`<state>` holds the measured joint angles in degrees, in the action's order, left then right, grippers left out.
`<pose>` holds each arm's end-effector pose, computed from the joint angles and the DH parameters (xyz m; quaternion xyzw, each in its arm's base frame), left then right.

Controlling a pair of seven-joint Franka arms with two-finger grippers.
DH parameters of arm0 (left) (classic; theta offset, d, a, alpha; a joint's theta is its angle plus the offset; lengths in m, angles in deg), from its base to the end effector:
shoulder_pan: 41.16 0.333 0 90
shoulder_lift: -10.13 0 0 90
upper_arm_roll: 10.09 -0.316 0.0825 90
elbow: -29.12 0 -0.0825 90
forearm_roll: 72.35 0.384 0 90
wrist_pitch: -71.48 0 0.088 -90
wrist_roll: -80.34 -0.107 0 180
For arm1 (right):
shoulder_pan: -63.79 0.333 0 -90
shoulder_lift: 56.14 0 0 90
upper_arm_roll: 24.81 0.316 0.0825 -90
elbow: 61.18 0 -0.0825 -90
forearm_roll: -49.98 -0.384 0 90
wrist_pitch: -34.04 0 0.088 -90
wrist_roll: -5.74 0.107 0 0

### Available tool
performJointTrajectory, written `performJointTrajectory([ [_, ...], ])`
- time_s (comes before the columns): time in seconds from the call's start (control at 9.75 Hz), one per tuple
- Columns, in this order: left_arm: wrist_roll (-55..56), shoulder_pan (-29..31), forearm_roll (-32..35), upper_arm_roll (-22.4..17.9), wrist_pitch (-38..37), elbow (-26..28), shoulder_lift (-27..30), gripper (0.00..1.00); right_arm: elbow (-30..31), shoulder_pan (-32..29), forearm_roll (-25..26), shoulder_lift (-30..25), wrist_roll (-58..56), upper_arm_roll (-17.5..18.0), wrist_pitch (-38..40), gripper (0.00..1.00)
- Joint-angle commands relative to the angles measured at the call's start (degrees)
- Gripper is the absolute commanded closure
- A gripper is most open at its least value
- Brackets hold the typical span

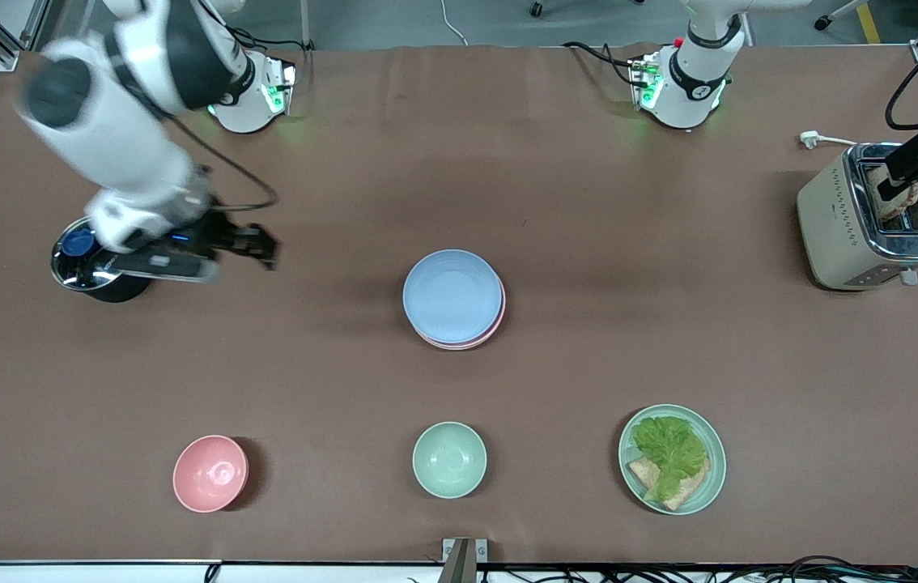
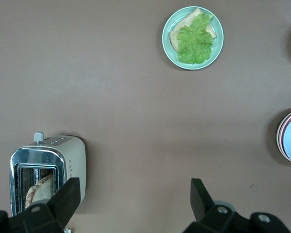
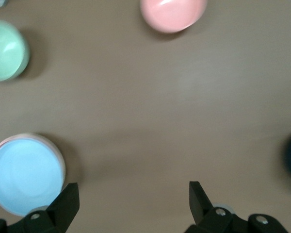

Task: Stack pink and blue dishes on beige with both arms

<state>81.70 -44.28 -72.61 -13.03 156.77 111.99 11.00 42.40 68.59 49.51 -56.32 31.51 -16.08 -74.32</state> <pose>0.5405 -0.0019 0.6836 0.9995 0.0101 0.0287 0.0030 0.5551 0.1343 0.5415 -0.9932 0.1076 -0.0395 0.0180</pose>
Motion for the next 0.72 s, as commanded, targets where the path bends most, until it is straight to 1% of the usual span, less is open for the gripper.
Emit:
performJointTrajectory([
  [0.0, 0.8, -0.3, -1.0, -0.4, -1.3, 1.2, -0.3, 0.00, -7.2, -0.1, 1.5, 1.0, -9.6, -9.7, 5.2, 0.00],
  [0.1, 0.9, -0.3, -0.9, -0.1, -1.3, 1.2, -0.3, 0.00, -10.4, -0.1, 1.5, 0.8, -15.3, -13.9, 8.5, 0.00],
  [0.21, 1.0, -0.5, -0.7, -0.1, -1.3, 1.2, -0.3, 0.00, -15.3, -0.7, 1.3, 1.1, -18.9, -15.7, 13.5, 0.00],
  [0.31, 0.9, -0.3, -0.5, 0.7, -1.3, 1.4, -0.3, 0.00, -20.6, -1.5, 1.4, 1.2, -19.7, -15.8, 19.4, 0.00],
  [0.41, 1.0, 0.0, -0.4, 1.4, -1.4, 1.4, -0.3, 0.00, -23.0, -2.1, 1.3, 1.5, -20.7, -15.9, 22.9, 0.00],
  [0.51, 0.9, 0.1, -0.3, 1.6, -1.4, 1.3, -0.3, 0.00, -23.0, -2.2, 1.5, 1.4, -20.7, -15.8, 23.4, 0.00],
  [0.62, 0.9, 0.7, -0.2, 2.7, -1.4, 1.4, -0.3, 0.00, -23.0, -2.6, 1.5, 1.4, -21.8, -15.9, 23.5, 0.00],
])
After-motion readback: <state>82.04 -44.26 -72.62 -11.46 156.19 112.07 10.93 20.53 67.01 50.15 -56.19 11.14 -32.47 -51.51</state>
